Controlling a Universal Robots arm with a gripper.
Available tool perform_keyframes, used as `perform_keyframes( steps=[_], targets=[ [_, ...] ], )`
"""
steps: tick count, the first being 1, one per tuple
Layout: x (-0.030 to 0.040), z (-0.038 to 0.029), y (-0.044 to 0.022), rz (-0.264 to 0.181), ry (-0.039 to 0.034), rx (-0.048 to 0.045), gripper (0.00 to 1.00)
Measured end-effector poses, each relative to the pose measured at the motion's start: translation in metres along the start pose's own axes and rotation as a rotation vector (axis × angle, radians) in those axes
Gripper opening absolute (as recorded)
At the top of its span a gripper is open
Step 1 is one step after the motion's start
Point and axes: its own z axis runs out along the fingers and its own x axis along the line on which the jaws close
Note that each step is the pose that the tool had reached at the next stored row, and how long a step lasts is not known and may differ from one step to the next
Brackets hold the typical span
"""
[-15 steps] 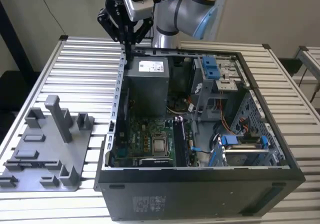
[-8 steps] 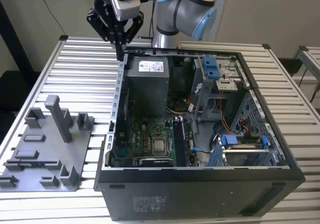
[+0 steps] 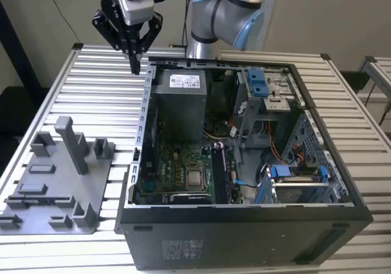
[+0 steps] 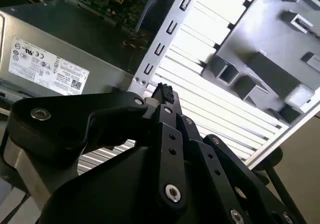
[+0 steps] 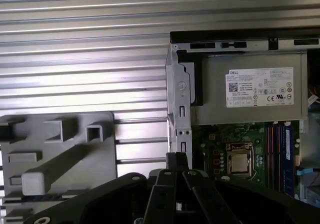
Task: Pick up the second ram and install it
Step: 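Reach for the second ram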
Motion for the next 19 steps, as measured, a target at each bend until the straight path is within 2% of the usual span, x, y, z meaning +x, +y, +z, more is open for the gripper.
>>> perform_keyframes(
  steps=[19],
  targets=[
    [0.0556,-0.0009,-0.0039,0.0,0.0,0.0,0.11]
  ],
)
